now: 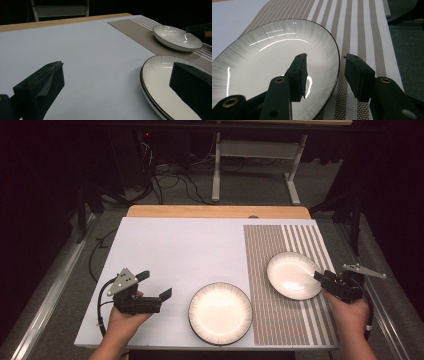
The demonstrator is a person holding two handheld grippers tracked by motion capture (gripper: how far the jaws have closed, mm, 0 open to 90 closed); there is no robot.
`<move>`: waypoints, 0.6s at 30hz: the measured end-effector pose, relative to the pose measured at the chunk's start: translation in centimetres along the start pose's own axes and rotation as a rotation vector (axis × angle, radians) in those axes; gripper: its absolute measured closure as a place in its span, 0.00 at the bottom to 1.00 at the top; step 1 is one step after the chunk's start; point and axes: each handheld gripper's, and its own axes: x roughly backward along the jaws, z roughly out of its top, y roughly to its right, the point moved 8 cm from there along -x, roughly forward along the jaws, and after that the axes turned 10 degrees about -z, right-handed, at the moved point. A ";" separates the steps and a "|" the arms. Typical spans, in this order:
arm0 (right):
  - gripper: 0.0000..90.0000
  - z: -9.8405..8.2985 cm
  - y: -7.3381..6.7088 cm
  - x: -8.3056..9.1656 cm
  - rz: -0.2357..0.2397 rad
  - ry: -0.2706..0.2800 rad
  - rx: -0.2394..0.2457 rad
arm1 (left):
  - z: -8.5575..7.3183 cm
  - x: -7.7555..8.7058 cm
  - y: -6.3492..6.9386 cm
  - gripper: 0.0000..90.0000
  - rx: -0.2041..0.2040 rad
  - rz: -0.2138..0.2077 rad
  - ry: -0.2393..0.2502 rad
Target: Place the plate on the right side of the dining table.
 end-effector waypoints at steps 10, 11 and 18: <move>0.28 2.2 -3.6 2.8 0.055 0.150 0.125 | 0.1 -0.2 -0.4 0.00 0.016 -0.007 0.008; 0.26 2.5 -4.2 3.2 0.065 0.172 0.132 | 0.2 -0.2 -0.4 0.00 0.017 -0.006 0.012; 0.01 3.3 -8.9 5.6 0.152 0.269 0.208 | 0.7 0.2 -0.1 0.00 -0.022 0.009 0.033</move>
